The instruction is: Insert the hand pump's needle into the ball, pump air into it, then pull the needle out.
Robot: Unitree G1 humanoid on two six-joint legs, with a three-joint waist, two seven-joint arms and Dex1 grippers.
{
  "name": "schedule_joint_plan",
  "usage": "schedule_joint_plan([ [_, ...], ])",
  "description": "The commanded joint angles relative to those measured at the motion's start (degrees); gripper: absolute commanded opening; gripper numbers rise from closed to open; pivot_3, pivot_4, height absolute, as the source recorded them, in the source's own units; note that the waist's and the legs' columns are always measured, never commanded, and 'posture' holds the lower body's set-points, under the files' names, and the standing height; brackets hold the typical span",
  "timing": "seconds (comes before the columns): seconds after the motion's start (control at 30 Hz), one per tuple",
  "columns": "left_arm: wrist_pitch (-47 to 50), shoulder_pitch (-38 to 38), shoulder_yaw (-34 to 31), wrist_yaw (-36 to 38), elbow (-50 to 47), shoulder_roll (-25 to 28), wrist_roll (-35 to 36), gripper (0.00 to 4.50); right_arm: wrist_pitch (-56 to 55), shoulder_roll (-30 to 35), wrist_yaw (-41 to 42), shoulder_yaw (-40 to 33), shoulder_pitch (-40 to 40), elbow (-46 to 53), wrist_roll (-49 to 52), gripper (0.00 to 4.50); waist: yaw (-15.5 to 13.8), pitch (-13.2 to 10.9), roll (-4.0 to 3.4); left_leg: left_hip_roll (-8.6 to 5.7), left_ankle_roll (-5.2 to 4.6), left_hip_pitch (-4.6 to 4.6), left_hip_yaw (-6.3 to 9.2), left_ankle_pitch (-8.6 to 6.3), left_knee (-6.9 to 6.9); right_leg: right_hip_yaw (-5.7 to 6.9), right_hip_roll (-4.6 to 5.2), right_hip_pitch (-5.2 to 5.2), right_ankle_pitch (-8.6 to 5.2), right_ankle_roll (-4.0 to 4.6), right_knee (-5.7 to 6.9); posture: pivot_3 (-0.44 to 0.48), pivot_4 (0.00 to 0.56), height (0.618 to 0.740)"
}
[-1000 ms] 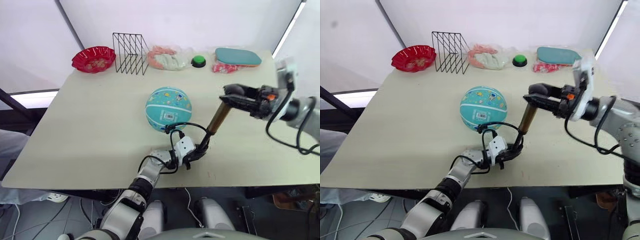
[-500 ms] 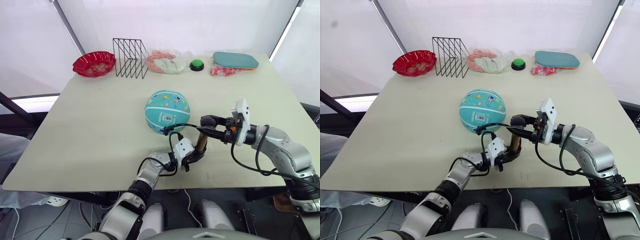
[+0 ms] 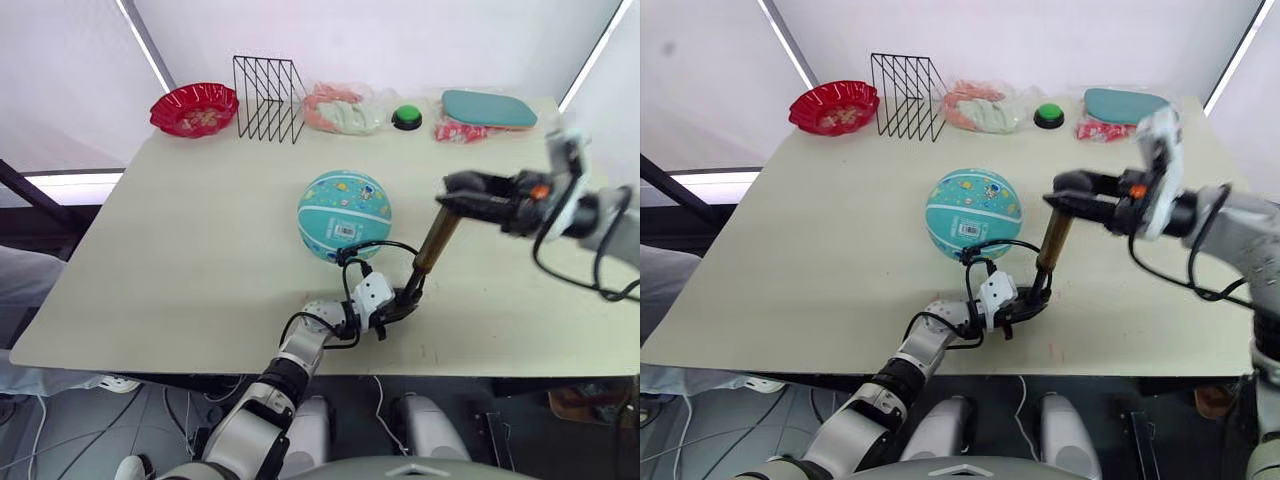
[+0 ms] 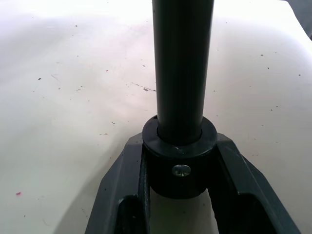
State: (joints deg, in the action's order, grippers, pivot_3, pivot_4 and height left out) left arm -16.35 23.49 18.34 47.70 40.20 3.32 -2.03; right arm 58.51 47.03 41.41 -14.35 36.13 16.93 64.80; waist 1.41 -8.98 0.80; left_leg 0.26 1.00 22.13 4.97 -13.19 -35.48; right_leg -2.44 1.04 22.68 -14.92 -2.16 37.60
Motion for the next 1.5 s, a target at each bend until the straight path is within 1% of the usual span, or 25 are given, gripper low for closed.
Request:
schedule_joint_plan([
  [0.03, 1.71, -2.61, 0.66, 0.46, 4.75, 1.2, -1.2, 1.05, 1.44, 2.82, -3.04, -6.37, 5.8, -1.78, 4.88, 2.04, 0.0, -0.02, -0.03, 0.01, 0.0, 0.01, -0.03, 0.0, 0.0, -0.03, -0.01, 0.01, 0.0, 0.0, 0.0, 0.0, 0.15, 0.74],
  [0.1, 1.62, -2.54, 0.67, 0.53, 4.96, 1.19, -1.18, 1.05, 1.5, 3.18, -2.67, -5.47, 5.06, -2.16, 3.87, 2.04, -0.07, -0.07, -0.02, 0.01, 0.0, -0.01, -0.07, 0.0, 0.0, -0.05, 0.0, 0.01, 0.0, 0.0, 0.01, 0.0, 0.15, 0.74],
  [0.27, 1.41, -2.35, 0.77, 0.47, 5.33, 1.1, -1.21, 1.05, -0.51, 1.03, -1.12, -0.48, -2.98, -0.74, -0.89, 2.04, -0.45, 0.01, 0.11, 0.05, 0.0, -0.05, -0.05, 0.0, 0.03, -0.03, -0.04, -0.03, -0.01, 0.0, -0.01, 0.0, 0.15, 0.74],
  [0.37, 1.39, -2.43, 0.67, 0.39, 5.17, 1.16, -1.26, 1.05, -3.88, 0.16, 1.9, 6.13, -9.71, 1.06, -6.97, 2.04, -0.35, 0.21, 0.04, 0.05, 0.0, -0.18, -0.15, 0.0, 0.02, -0.11, -0.04, -0.1, -0.01, -0.02, 0.02, 0.0, 0.15, 0.74],
  [0.47, 1.43, -2.8, 0.56, 0.36, 4.73, 1.26, -1.44, 1.05, -6.46, -3.3, 2.49, 9.98, -13.33, 0.71, -9.66, 2.04, 0.52, 0.64, 0.11, 0.16, -0.01, -0.37, -0.15, 0.0, 0.07, -0.12, -0.16, -0.27, -0.02, -0.01, 0.01, 0.0, 0.15, 0.74],
  [0.57, 1.59, -3.2, 0.55, 0.24, 4.25, 1.31, -1.47, 1.05, -13.71, -7.2, 4.47, 18.03, -17.33, -4.06, -19.21, 2.04, 1.27, 0.78, -0.03, 0.23, 0.0, -0.54, -0.19, -0.01, 0.11, -0.12, -0.19, -0.65, -0.04, 0.01, 0.0, 0.0, 0.15, 0.74],
  [0.63, 1.78, -3.37, 0.62, 0.16, 3.87, 1.23, -1.48, 1.05, -18.66, -10.24, 6.04, 22.59, -19.07, -9.26, -24.92, 2.04, 1.68, 0.95, 0.1, 0.28, 0.01, -0.8, -0.21, -0.02, 0.2, -0.12, -0.23, -0.86, -0.06, 0.03, -0.03, 0.0, 0.15, 0.74],
  [0.7, 1.98, -3.43, 0.67, 0.14, 3.62, 1.21, -1.51, 1.05, -21.1, -12.43, 6.98, 24.07, -19.56, -12.3, -27.42, 2.04, 1.93, 1.13, 0.02, 0.35, 0.02, -1.37, -0.19, -0.03, 0.33, -0.06, -0.27, -1.18, -0.28, 0.4, -0.03, 0.0, 0.15, 0.74],
  [0.8, 2.42, -3.52, 0.59, 0.15, 2.98, 1.28, -1.48, 1.05, -24.47, -15.21, 7.96, 26.27, -20.14, -15.71, -30.97, 2.04, 2.07, 1.38, 0.02, 0.35, 0.02, -1.41, -0.16, -0.03, 0.39, -0.05, -0.29, -1.17, -0.31, 0.45, -0.01, 0.0, 0.15, 0.74],
  [0.87, 2.69, -3.69, 0.57, 0.21, 2.43, 1.42, -1.46, 1.05, -25.66, -15.99, 8.67, 26.95, -20.34, -16.11, -32.43, 2.04, 2.13, 1.5, 0.0, 0.37, 0.02, -1.42, -0.15, -0.03, 0.42, -0.05, -0.32, -1.17, -0.23, 0.32, -0.01, 0.0, 0.15, 0.74],
  [0.9, 2.79, -3.74, 0.56, 0.25, 2.29, 1.49, -1.47, 1.05, -25.59, -15.97, 8.97, 26.34, -20.16, -15.42, -32.22, 2.04, 2.18, 1.58, -0.09, 0.37, 0.02, -1.44, -0.14, -0.03, 0.42, -0.05, -0.33, -1.15, -0.22, 0.29, -0.01, 0.0, 0.15, 0.74],
  [1.0, 2.96, -3.79, 0.42, 0.3, 2.16, 1.72, -1.39, 1.05, -23.92, -15.41, 8.67, 22.87, -19.19, -12.5, -29.76, 2.04, 2.2, 1.58, -0.03, 0.35, 0.03, -1.43, -0.13, -0.03, 0.42, -0.04, -0.31, -1.13, -0.22, 0.28, -0.02, 0.0, 0.15, 0.74],
  [1.13, 3.04, -3.61, 0.39, 0.17, 2.53, 1.69, -1.43, 1.05, -18.37, -10.28, 7.84, 12.85, -15.18, -3.77, -21.39, 2.04, 1.78, 1.1, -0.2, 0.29, 0.04, -1.29, -0.09, -0.04, 0.41, 0.0, -0.24, -1.01, -0.22, 0.29, -0.03, 0.0, 0.15, 0.74],
  [1.17, 3.06, -3.58, 0.41, 0.14, 2.57, 1.64, -1.45, 1.05, -17.37, -9.71, 7.63, 11.77, -14.76, -2.89, -20.37, 2.04, 1.66, 0.98, -0.15, 0.27, 0.04, -1.24, -0.09, -0.03, 0.41, 0.0, -0.21, -0.98, -0.22, 0.28, -0.05, 0.0, 0.15, 0.74],
  [1.23, 3.11, -3.18, 0.52, 0.07, 3.02, 1.25, -1.59, 1.05, -13.84, -6.86, 6.87, 6.66, -11.53, -0.52, -15.33, 2.04, 1.12, 0.67, -0.2, 0.26, 0.04, -1.1, -0.06, -0.03, 0.4, 0.03, -0.22, -0.91, -0.22, 0.27, -0.09, 0.0, 0.15, 0.74],
  [1.27, 3.11, -2.98, 0.61, 0.06, 3.26, 1.02, -1.7, 1.05, -12.1, -5.27, 6.4, 3.99, -9.61, 0.3, -12.79, 2.04, 0.82, 0.48, -0.41, 0.21, 0.04, -0.99, -0.06, -0.03, 0.38, 0.02, -0.17, -0.81, -0.21, 0.23, -0.09, 0.0, 0.15, 0.74],
  [1.3, 3.13, -2.81, 0.69, 0.05, 3.46, 0.85, -1.81, 1.05, -10.7, -3.9, 5.82, 1.8, -7.86, 0.91, -10.64, 2.04, 0.72, 0.47, -0.44, 0.1, 0.03, -0.52, -0.05, -0.03, 0.19, 0.02, -0.08, -0.45, -0.17, 0.08, -0.07, 0.0, 0.15, 0.74],
  [1.37, 3.11, -2.54, 0.79, 0.05, 3.8, 0.71, -1.9, 1.05, -8.32, -2.28, 4.15, -1.34, -4.92, 1.18, -6.65, 2.04, 0.22, 0.32, -0.3, 0.03, 0.03, -0.03, -0.02, -0.01, 0.05, 0.0, -0.05, -0.02, -0.07, -0.06, -0.04, 0.0, 0.15, 0.74],
  [1.43, 3.05, -2.39, 0.98, 0.14, 4.05, 0.7, -1.94, 1.05, -5.9, -0.64, 2.4, -4.17, -2.12, 1.11, -2.71, 2.04, -0.18, 0.21, -0.11, -0.01, 0.03, 0.05, 0.0, -0.01, 0.02, 0.01, 0.0, 0.0, -0.05, -0.05, -0.06, 0.0, 0.15, 0.74],
  [1.5, 3.01, -2.27, 1.14, 0.2, 4.24, 0.68, -1.97, 1.05, -3.96, 0.91, 0.48, -6.43, 0.4, 0.79, 0.49, 2.04, -0.61, 0.01, -0.09, -0.01, 0.02, 0.08, 0.0, -0.01, 0.01, 0.01, 0.01, 0.01, -0.05, -0.05, -0.07, 0.0, 0.15, 0.74],
])
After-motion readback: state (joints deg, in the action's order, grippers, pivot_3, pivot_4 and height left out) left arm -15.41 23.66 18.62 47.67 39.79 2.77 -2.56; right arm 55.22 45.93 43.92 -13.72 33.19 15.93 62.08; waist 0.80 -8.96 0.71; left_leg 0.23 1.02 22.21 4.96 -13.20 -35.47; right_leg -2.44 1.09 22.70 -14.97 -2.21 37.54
